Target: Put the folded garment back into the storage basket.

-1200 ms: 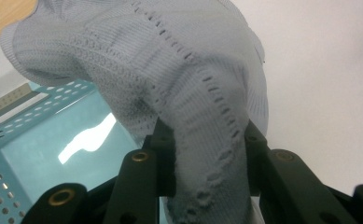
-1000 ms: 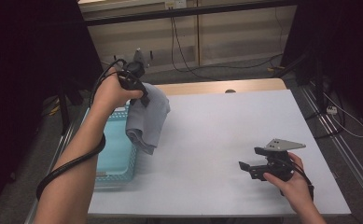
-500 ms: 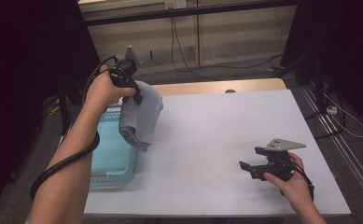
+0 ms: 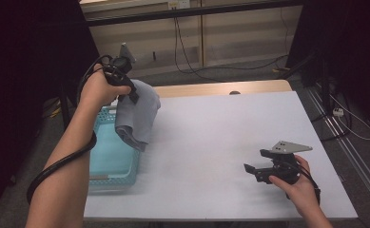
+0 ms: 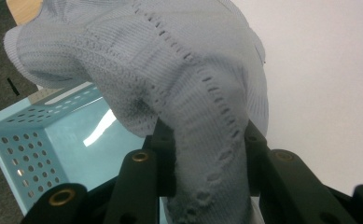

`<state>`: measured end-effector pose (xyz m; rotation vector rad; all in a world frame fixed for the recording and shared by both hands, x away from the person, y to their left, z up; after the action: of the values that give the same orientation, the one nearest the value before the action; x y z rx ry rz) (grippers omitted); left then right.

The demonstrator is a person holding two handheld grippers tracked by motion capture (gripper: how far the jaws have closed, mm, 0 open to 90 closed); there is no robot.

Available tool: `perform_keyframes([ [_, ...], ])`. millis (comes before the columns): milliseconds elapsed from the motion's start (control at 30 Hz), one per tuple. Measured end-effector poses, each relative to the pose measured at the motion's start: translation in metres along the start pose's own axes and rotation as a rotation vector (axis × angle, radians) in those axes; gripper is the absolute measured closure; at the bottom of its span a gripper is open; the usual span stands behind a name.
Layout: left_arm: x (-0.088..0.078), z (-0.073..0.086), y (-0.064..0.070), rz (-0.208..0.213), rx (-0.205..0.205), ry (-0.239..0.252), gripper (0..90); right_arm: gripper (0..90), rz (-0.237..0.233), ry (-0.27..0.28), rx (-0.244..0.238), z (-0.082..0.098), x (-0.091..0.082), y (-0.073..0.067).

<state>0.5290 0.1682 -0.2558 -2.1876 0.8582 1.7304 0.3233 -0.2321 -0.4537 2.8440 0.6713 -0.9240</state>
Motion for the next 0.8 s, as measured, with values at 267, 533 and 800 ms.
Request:
perform_keyframes([
  [267,-0.004,0.006,-0.010,-0.016,-0.013,0.000,67.7,14.4,0.002,-0.001,0.003,0.000,0.000,0.000],
  [533,-0.001,0.013,-0.021,-0.014,-0.030,-0.011,67.7,14.3,0.004,0.001,0.000,0.000,0.001,0.000],
  [800,0.006,0.020,-0.033,-0.014,-0.047,-0.012,67.7,14.3,0.005,-0.002,-0.001,0.000,0.001,0.000],
])
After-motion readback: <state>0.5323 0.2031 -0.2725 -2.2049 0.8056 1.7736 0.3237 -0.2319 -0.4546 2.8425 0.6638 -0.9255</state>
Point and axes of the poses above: each handheld gripper's, and its own axes: x roughly forward along the jaws, z roughly out of its underside, y roughly to its right, the point moved 4 cm from there along x, roughly forward along the jaws, and after that the axes turned 10 degrees about z, right-handed, at the moved point
